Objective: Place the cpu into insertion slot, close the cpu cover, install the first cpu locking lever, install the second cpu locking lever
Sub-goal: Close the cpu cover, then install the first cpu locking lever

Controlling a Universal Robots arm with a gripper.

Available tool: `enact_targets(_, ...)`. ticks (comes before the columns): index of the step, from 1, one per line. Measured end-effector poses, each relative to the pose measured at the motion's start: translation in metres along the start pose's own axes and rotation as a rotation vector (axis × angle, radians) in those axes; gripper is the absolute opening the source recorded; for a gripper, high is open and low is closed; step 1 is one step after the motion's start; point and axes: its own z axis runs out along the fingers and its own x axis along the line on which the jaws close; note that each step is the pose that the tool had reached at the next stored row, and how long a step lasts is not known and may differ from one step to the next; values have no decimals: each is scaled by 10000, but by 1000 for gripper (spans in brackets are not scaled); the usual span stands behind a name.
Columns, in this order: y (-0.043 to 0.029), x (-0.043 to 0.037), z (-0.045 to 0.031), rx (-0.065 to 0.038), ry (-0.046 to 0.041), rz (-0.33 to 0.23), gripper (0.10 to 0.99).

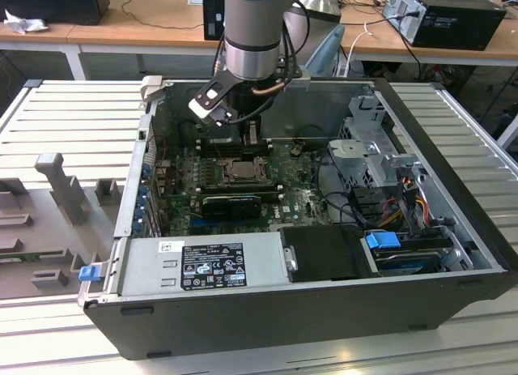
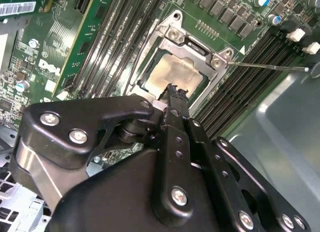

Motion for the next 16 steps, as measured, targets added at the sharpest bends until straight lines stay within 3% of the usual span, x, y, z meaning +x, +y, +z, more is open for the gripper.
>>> enact_targets(5, -10, 0, -1, 0, 0, -2, 106)
enact_targets(16, -10, 1, -87, 0, -1, 0, 106)
